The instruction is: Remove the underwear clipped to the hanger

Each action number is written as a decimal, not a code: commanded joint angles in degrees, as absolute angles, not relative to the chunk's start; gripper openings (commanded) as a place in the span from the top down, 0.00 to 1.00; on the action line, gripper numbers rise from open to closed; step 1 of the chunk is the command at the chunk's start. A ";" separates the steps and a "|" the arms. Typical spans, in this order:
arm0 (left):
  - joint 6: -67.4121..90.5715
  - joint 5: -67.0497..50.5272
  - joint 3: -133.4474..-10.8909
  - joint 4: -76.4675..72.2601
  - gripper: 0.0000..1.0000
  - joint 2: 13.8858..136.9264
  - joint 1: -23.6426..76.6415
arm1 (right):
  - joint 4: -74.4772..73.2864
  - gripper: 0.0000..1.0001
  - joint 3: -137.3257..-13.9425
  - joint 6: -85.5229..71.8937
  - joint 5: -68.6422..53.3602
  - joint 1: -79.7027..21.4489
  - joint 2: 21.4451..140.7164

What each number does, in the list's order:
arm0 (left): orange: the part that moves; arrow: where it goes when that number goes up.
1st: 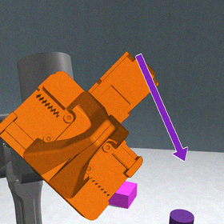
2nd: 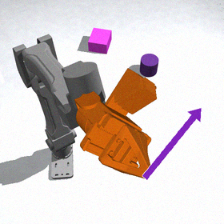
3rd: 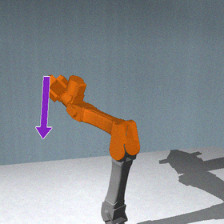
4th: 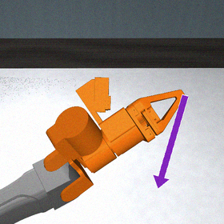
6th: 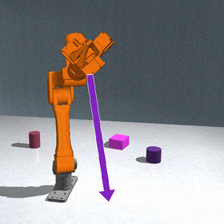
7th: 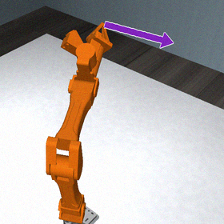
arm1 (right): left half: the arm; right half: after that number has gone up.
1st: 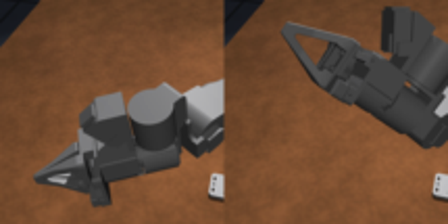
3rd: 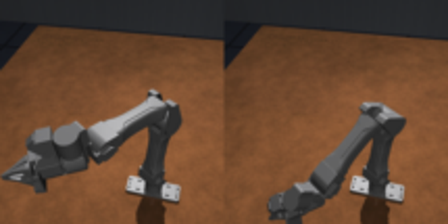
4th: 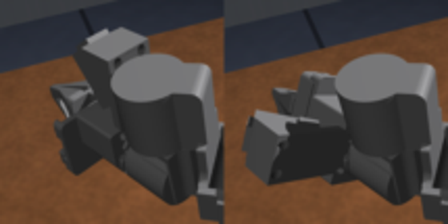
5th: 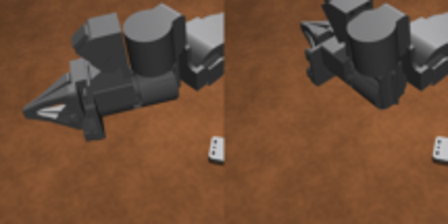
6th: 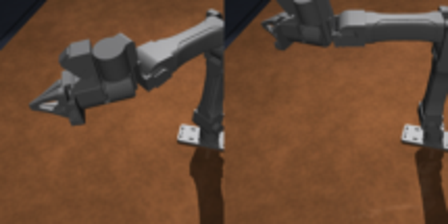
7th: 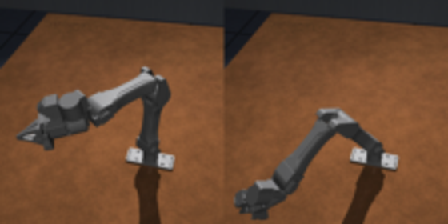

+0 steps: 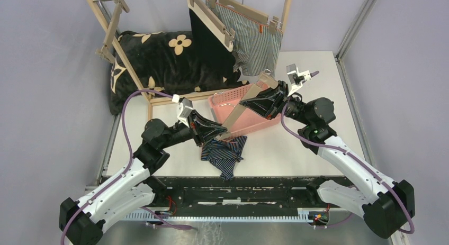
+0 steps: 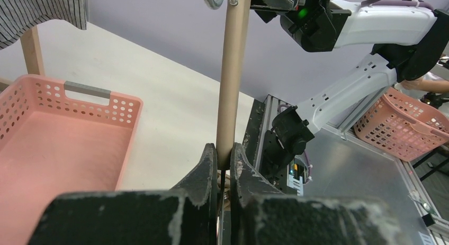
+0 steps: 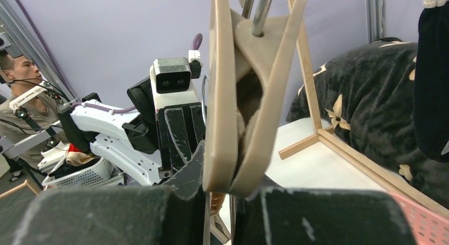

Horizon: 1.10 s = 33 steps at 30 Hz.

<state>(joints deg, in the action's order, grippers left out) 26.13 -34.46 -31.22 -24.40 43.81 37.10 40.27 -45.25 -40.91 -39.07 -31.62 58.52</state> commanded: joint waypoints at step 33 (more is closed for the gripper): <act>23.03 24.10 -52.68 28.81 0.97 25.82 36.87 | -1.59 0.15 -47.98 -10.56 -24.52 -39.74 54.51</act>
